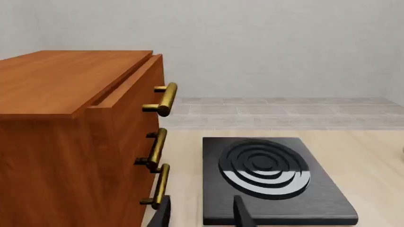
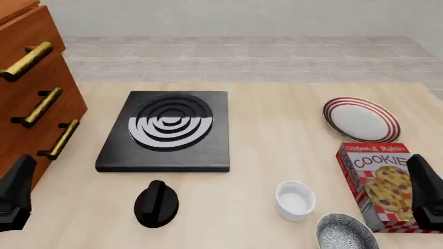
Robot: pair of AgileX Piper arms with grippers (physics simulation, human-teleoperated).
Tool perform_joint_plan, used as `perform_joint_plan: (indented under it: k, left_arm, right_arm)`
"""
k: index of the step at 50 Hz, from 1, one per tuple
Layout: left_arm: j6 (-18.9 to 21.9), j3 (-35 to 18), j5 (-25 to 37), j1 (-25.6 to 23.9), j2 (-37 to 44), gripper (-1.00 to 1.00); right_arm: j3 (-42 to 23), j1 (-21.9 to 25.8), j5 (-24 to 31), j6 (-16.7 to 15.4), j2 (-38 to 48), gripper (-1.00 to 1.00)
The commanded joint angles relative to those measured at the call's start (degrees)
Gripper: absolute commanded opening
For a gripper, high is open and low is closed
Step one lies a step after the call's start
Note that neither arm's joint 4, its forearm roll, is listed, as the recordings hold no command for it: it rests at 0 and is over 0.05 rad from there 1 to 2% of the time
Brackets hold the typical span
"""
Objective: Pick the akita bowl next to the ramekin and place it on the plate.
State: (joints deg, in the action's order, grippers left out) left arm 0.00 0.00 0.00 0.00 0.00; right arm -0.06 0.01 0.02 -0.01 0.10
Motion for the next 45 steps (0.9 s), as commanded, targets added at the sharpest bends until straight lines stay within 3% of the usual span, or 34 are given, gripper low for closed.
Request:
perform_joint_plan:
  k: [1,17,21,31,39,41,45]
  left_arm:
    - [0.0,0.0,0.0,0.0,0.0,1.00]
    - [0.0,0.0,0.0,0.0,0.0,1.00]
    - [0.0,0.0,0.0,0.0,0.0,1.00]
    - [0.0,0.0,0.0,0.0,0.0,1.00]
    - [0.0,0.0,0.0,0.0,0.0,1.00]
    - [0.0,0.0,0.0,0.0,0.0,1.00]
    - [0.0,0.0,0.0,0.0,0.0,1.00]
  right_arm:
    - [-0.2,0.1,0.1,-0.1,0.5,1.00]
    - [-1.6,1.2,1.1,-1.9,1.8,1.00]
    - [-4.2,0.8,5.1,-3.6,0.5,1.00]
    - [-10.6,1.0,10.8,-3.5,0.6,1.00]
    - [-14.0,1.0,11.6,-3.1,3.9,1.00]
    - [-14.3,0.9,11.7,-5.7,4.6,1.00]
    - [-16.1,0.8,13.2,-2.6,6.1,1.00]
